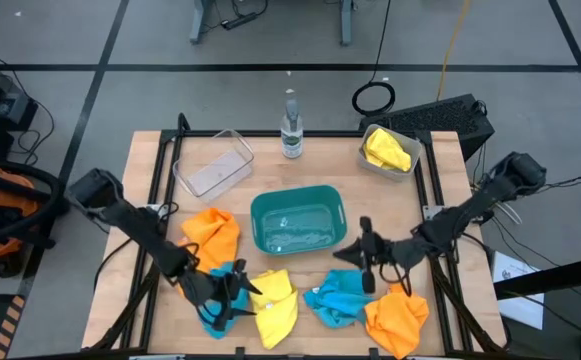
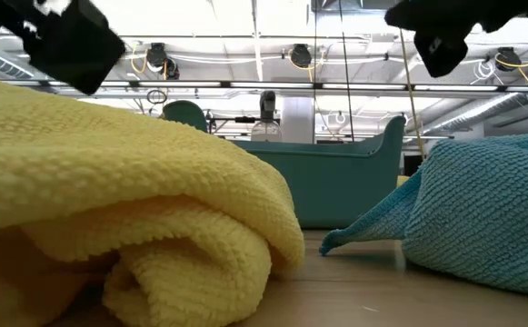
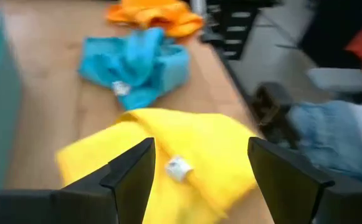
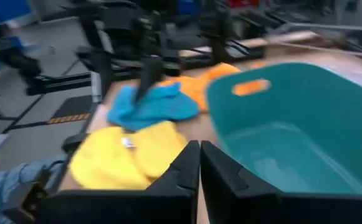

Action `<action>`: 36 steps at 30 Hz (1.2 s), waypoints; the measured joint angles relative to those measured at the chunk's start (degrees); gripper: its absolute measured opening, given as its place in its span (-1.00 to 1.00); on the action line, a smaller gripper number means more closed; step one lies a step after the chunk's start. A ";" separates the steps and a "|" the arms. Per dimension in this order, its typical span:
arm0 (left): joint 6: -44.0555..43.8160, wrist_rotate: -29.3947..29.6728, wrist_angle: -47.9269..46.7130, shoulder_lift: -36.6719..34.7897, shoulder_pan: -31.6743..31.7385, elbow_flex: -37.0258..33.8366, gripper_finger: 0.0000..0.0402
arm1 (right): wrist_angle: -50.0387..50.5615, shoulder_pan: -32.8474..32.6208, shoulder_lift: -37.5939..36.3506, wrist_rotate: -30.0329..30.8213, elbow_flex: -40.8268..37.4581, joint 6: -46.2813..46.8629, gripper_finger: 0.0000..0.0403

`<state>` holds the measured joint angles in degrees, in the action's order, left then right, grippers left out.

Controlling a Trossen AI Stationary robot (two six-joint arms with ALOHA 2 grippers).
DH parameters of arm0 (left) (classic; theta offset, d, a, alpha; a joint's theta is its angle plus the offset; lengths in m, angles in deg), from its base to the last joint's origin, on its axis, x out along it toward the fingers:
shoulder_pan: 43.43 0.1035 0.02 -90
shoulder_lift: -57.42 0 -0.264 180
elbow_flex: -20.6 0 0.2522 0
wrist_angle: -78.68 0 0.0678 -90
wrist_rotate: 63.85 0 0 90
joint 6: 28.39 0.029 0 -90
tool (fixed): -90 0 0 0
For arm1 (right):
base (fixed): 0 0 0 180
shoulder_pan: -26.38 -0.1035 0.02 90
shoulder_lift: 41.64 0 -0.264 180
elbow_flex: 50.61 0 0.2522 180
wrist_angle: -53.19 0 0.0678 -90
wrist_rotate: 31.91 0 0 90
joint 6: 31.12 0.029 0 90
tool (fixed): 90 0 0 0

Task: Sort microfiber towel by color & place in baskets
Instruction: Put the yellow towel into the gray bin

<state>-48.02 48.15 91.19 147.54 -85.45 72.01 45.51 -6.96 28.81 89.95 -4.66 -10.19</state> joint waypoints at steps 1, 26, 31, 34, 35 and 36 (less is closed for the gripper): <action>0.01 2.09 1.06 1.40 -0.63 0.46 0.31 | -2.21 -0.65 1.70 -0.02 0.02 -0.50 -0.97; -13.39 2.16 4.57 23.84 1.49 9.59 0.66 | -4.91 -3.19 17.32 -0.65 9.37 -6.82 -0.97; -15.88 1.76 -1.42 23.44 2.95 10.17 0.25 | -4.59 -3.31 17.29 -0.65 9.66 -7.06 -0.97; -15.37 1.60 -1.97 23.44 3.16 10.10 -0.13 | -4.86 -3.62 17.29 -0.63 9.66 -7.13 -0.97; -14.66 1.48 -1.99 23.47 3.17 10.10 -0.27 | -4.83 -3.84 17.29 -0.61 9.66 -7.13 -0.97; -14.39 1.37 -1.94 23.51 3.17 10.10 -0.42 | -4.85 -4.01 17.29 -0.63 9.66 -7.13 -0.97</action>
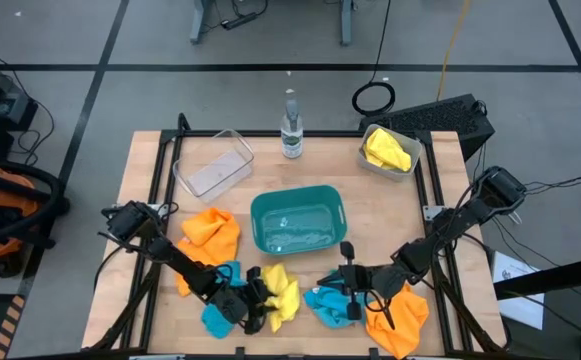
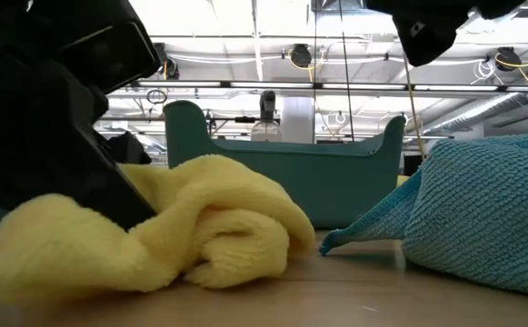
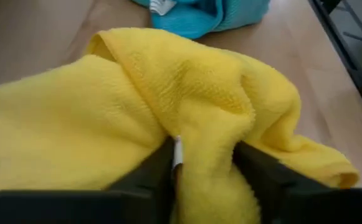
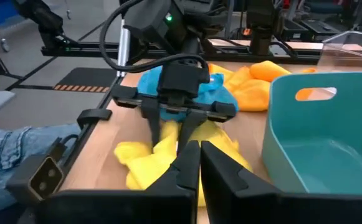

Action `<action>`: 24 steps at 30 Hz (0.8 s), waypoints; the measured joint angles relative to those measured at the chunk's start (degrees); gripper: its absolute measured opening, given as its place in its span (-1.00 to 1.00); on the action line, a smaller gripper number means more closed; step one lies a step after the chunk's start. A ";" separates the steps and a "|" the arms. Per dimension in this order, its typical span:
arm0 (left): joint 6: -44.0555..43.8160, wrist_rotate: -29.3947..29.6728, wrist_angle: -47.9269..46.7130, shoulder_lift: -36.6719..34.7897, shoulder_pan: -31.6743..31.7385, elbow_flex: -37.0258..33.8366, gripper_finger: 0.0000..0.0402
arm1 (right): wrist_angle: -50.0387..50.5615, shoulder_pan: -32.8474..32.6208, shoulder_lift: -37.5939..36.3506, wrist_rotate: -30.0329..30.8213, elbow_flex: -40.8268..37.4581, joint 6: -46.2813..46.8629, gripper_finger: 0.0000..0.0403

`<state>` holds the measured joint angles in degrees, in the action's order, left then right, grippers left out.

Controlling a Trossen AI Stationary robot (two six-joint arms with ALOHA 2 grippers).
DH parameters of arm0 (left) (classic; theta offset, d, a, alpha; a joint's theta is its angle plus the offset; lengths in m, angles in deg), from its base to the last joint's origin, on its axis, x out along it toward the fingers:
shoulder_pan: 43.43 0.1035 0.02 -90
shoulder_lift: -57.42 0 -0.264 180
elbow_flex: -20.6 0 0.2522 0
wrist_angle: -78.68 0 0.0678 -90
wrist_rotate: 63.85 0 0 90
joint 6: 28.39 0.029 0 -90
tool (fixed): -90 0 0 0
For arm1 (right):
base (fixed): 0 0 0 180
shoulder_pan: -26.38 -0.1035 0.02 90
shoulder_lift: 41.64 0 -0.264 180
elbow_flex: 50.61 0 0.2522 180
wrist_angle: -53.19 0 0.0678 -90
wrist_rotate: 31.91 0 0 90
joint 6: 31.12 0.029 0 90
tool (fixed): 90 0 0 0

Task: Sort microfiber towel by color & place in baskets
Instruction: Put the yellow towel into the gray bin

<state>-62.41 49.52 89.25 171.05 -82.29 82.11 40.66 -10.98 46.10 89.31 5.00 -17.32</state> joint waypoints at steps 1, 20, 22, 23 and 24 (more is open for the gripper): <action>0.52 -0.18 0.22 0.02 -0.06 -0.02 -0.56 | -0.02 -0.22 0.00 0.00 0.00 0.00 -0.97; 29.52 -0.50 -1.38 -16.19 -0.65 -0.17 -0.83 | -6.78 -1.23 5.02 -3.95 6.56 -2.17 -0.08; 35.21 -0.30 -1.65 -17.36 -0.83 -0.17 -0.82 | -6.51 -0.48 7.84 -3.97 10.63 -4.60 0.11; 38.19 -0.22 -1.57 -17.90 -0.95 -0.17 -0.82 | -6.47 -0.08 9.31 -4.24 12.81 -5.41 0.20; 41.47 -0.15 -1.59 -18.40 -1.02 -0.17 -0.81 | -5.79 0.29 10.64 -4.35 15.03 -5.80 0.29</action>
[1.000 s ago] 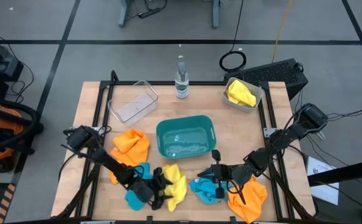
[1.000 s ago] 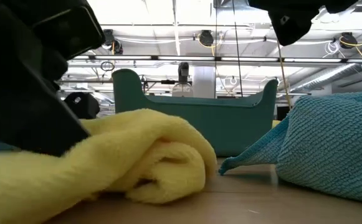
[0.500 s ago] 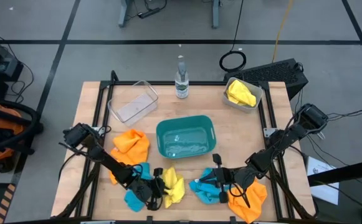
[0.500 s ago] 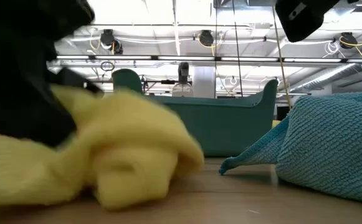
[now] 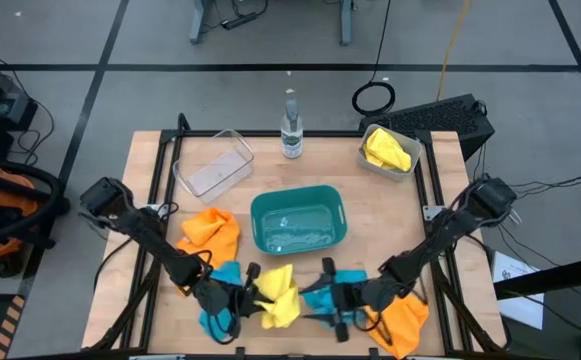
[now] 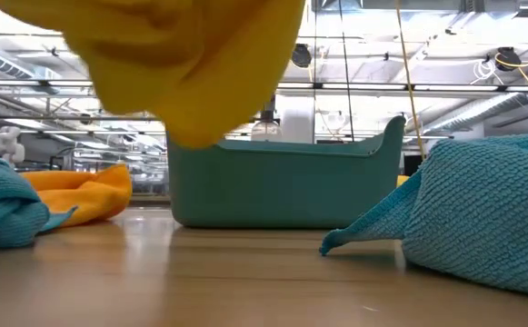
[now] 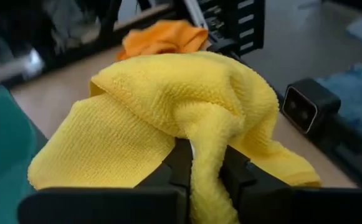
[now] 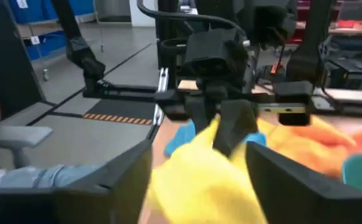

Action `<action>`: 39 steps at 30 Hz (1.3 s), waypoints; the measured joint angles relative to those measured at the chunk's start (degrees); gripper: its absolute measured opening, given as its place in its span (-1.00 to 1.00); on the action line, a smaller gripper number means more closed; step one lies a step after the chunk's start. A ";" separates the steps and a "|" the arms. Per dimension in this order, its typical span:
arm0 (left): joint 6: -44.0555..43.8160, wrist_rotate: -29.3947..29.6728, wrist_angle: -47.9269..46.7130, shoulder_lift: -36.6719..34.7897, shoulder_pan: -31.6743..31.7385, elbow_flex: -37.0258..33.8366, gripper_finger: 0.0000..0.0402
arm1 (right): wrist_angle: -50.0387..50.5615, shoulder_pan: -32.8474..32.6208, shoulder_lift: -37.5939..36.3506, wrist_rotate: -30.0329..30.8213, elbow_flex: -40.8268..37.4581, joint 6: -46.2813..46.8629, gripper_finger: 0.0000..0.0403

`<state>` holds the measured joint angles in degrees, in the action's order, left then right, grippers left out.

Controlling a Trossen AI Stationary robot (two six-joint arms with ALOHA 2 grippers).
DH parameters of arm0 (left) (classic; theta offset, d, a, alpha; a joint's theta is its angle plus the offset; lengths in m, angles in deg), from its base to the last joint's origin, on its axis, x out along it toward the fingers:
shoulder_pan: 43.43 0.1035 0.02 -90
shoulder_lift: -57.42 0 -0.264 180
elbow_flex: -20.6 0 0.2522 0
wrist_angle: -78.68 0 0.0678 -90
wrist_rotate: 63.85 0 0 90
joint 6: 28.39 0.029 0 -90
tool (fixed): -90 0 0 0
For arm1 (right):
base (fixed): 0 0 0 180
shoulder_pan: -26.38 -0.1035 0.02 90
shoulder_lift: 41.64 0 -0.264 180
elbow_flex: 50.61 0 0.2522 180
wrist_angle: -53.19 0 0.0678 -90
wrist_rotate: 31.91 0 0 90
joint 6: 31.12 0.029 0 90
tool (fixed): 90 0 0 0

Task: Sort microfiber towel by color & place in baskets
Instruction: Put the yellow towel into the gray bin

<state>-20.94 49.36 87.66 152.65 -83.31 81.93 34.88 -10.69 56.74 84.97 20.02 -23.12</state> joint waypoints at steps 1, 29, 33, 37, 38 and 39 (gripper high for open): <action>3.35 0.00 0.17 -0.31 -0.12 0.00 -0.81 | 1.12 0.44 1.44 0.06 2.32 -0.08 0.36; 33.76 11.84 -3.22 -0.71 -4.49 4.20 -0.80 | 32.41 4.58 12.06 -2.57 21.41 12.26 0.70; 34.02 11.87 -2.96 -0.71 -4.48 4.20 -0.80 | 31.93 4.96 12.24 -1.73 21.43 10.82 0.69; 34.02 11.45 -2.17 -0.73 -4.50 4.20 -0.80 | 30.45 5.14 12.24 -2.16 21.43 9.02 0.51; 34.06 11.17 -1.62 -0.73 -4.49 4.20 -0.80 | 30.35 5.13 12.24 -2.24 21.43 8.57 0.43; 34.56 10.94 -1.09 -0.73 -4.46 4.20 -0.80 | 30.23 5.12 12.24 -2.36 21.43 8.20 0.34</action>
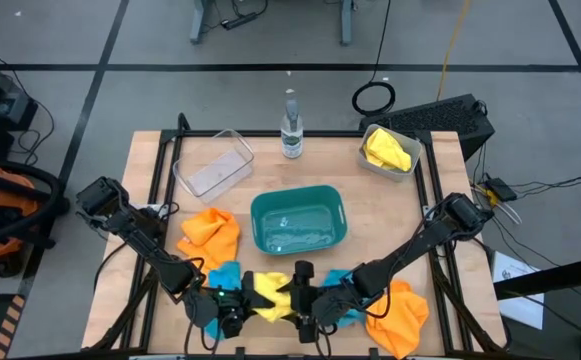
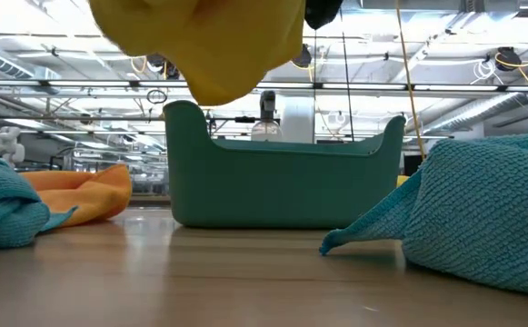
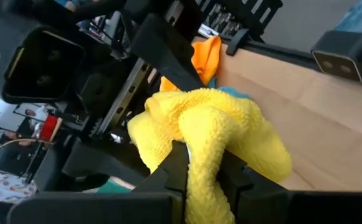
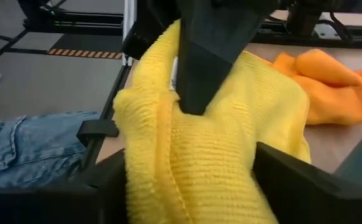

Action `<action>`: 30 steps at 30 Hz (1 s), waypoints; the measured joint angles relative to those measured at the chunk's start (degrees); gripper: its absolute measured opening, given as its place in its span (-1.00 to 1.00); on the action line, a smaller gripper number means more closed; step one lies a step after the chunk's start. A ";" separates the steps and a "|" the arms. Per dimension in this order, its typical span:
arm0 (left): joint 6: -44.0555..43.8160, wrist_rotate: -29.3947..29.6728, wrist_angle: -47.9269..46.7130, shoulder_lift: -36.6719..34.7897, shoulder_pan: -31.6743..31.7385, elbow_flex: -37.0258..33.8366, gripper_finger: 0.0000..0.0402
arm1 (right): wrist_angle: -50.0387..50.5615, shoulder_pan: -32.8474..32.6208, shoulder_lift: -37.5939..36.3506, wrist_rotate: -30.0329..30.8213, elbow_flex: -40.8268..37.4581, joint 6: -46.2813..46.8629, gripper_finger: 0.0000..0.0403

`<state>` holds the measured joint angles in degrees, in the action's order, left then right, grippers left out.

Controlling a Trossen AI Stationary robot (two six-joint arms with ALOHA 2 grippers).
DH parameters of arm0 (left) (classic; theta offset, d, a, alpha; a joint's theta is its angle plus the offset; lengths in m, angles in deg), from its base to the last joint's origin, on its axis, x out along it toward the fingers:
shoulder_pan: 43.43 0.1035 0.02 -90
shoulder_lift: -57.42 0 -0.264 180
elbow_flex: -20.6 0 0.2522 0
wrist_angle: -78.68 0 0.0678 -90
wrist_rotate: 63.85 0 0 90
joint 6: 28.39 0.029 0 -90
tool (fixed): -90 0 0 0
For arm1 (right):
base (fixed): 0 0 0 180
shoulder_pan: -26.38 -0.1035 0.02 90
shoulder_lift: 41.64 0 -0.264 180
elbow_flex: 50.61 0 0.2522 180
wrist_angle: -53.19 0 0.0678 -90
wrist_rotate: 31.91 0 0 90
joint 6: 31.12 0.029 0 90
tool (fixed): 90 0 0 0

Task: Sort microfiber towel by color & place in baskets
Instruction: Put the yellow towel into the gray bin

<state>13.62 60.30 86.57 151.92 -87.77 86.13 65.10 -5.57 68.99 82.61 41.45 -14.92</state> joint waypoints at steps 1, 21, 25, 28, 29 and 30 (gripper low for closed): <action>0.59 -0.12 0.64 0.00 0.00 0.00 -0.80 | -0.17 0.00 0.00 -0.21 0.00 -0.35 0.24; -25.32 -3.65 2.50 -0.07 1.26 0.09 0.13 | 5.61 0.17 -3.43 -3.19 -0.02 -2.22 -0.92; -24.73 -1.29 2.88 -0.11 0.94 0.20 0.31 | 11.22 -0.67 -7.04 -0.16 -0.02 -0.31 -0.95; -24.57 5.07 2.51 -0.15 0.81 0.20 0.35 | 17.74 -1.57 -10.39 4.78 -0.02 0.01 -0.93; -23.94 7.98 2.35 -0.14 0.79 0.18 0.35 | 20.45 -1.84 -11.84 6.75 -0.02 0.10 -0.93; -23.19 10.85 2.07 -0.13 0.79 0.13 0.35 | 23.32 -2.02 -13.24 8.44 -0.02 0.47 -0.93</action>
<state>-9.57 71.15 88.64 151.79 -86.98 86.27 88.43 -7.59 55.74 91.05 41.43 -14.44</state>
